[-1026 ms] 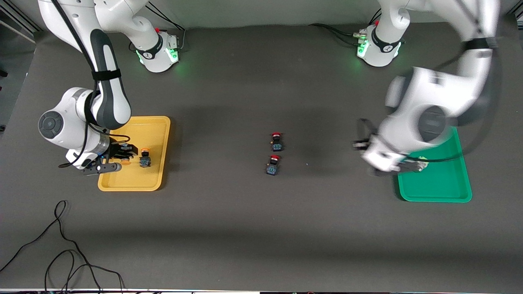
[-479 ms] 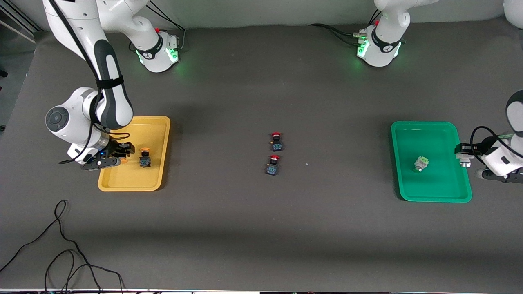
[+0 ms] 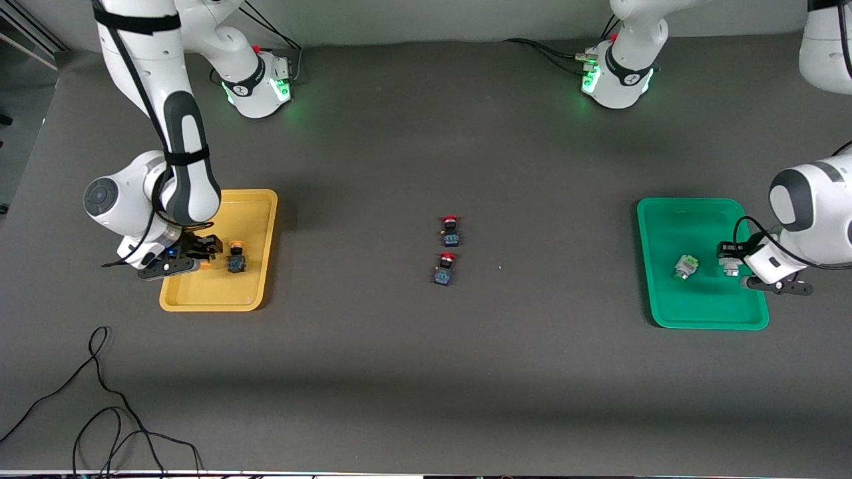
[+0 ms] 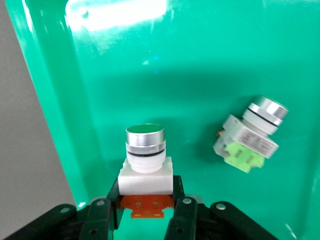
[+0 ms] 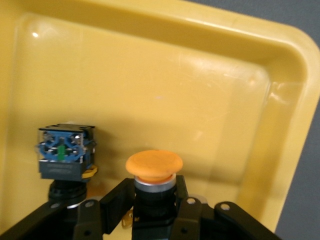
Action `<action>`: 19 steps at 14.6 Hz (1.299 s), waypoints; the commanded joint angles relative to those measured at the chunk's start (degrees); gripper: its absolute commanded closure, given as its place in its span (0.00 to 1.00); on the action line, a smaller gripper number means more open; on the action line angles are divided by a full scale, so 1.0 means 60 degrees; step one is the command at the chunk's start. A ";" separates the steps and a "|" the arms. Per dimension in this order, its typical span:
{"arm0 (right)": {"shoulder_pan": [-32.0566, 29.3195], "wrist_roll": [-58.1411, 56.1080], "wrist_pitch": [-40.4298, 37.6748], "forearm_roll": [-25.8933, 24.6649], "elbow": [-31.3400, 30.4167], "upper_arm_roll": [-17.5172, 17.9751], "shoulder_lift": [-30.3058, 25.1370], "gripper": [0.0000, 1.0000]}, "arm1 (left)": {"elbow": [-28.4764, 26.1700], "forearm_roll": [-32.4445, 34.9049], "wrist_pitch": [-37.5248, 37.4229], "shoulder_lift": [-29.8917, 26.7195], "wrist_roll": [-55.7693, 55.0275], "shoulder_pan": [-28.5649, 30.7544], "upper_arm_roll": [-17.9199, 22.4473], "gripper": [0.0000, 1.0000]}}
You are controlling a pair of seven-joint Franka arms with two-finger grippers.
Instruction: Place green and yellow buttons in trays
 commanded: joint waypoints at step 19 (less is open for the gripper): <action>0.0598 0.2475 -0.9453 -0.2454 0.6657 -0.3900 -0.0498 0.01 | 0.3173 0.0046 -0.6864 -0.3878 -0.0641 -0.0813 -0.0372 0.01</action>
